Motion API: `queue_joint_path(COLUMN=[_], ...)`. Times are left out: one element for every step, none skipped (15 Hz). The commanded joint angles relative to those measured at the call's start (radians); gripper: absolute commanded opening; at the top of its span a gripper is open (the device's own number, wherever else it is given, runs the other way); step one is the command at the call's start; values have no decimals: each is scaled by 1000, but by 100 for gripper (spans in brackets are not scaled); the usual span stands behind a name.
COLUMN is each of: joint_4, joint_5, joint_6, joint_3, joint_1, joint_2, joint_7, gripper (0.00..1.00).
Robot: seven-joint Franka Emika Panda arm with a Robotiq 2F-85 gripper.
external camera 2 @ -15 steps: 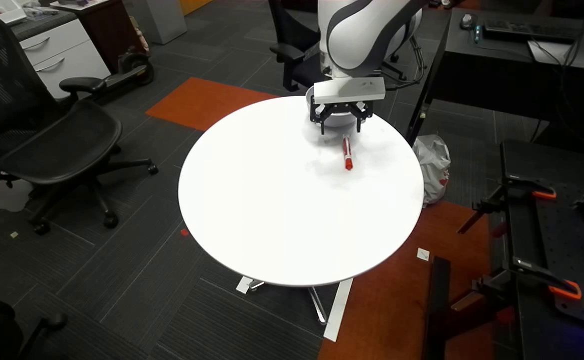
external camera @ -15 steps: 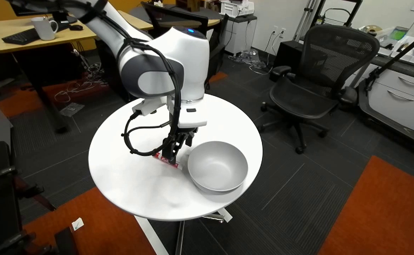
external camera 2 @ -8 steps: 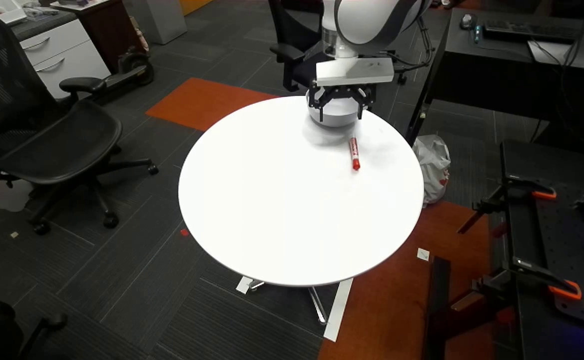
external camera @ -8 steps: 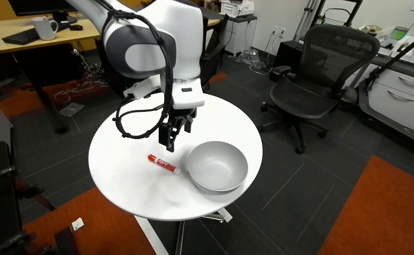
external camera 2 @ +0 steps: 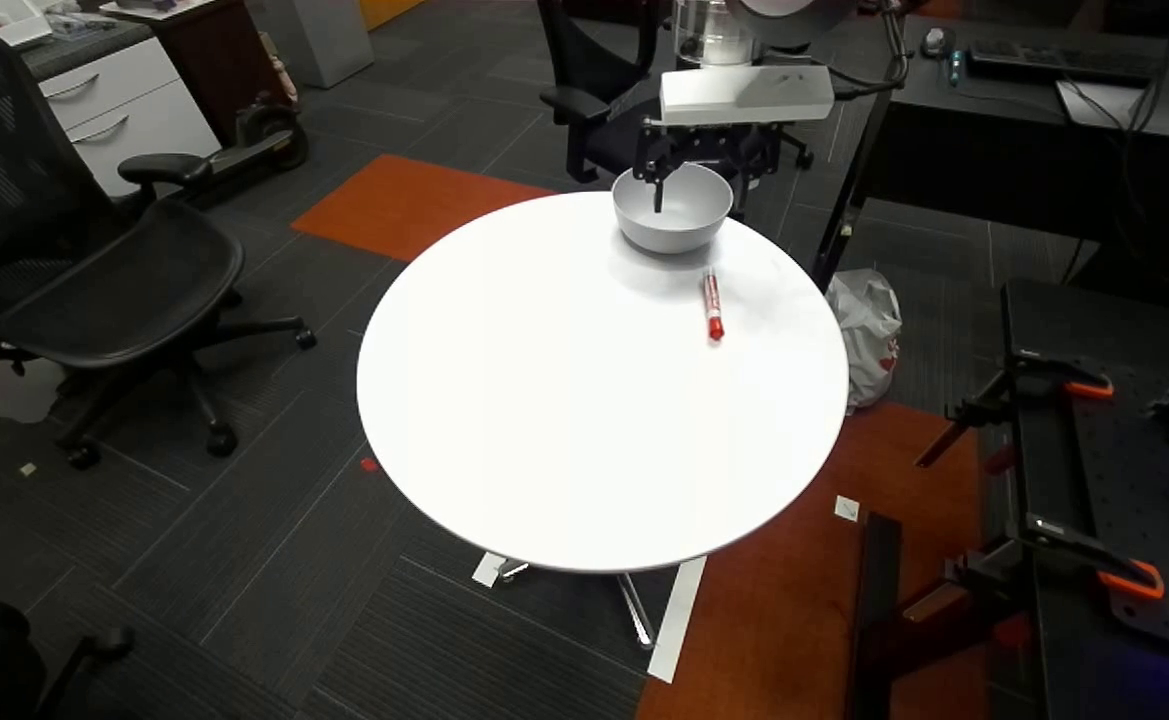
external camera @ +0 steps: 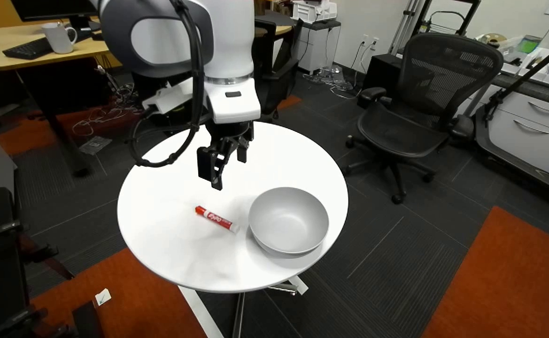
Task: Take the red marker out of the grey bowl
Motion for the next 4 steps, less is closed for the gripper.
queue_joint_path(joint_4=[-3,-7,-10,-13], joint_5=[-4,-4,-4,-4], joint_6=[-3,-3,-3,-3], joint_3=[7,7,7,7], joint_1=[-8,-8,-8,-8], joint_2=[-8,-14,-17,-18], joint_7=[2,2,2,2], gripper=[100,100,100,100])
